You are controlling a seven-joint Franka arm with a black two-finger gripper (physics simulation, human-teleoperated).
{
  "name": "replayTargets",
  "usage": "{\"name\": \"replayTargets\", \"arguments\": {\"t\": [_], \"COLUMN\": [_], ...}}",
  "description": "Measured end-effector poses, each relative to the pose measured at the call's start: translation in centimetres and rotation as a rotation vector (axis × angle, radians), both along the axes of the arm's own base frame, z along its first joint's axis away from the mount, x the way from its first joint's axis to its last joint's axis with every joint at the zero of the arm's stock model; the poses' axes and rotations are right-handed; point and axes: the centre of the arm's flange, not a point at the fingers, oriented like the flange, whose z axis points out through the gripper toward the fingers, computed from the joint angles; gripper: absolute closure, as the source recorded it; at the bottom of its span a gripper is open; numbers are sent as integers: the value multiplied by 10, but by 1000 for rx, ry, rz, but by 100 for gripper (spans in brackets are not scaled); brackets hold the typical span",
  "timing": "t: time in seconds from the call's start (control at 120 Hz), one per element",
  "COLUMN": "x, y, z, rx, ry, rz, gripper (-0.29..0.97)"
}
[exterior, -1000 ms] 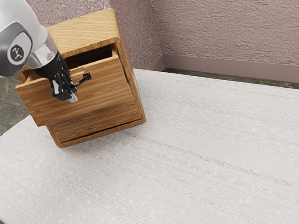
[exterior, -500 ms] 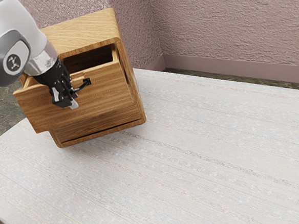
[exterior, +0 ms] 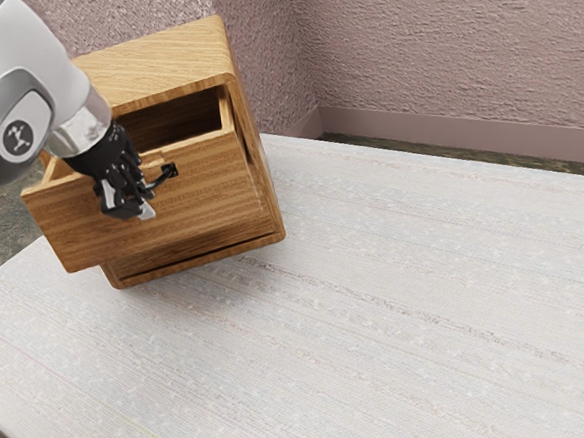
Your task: Pull the drawer handle with one arm to open the drawer
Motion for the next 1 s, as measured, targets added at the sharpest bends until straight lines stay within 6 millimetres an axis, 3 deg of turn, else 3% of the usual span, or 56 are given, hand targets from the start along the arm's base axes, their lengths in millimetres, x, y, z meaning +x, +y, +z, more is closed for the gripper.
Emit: {"name": "replayTargets", "arguments": {"t": [1.0], "x": [-39], "y": [-34], "z": [-8], "rx": [21], "ry": [-10], "rz": [-49], "gripper": [53]}}
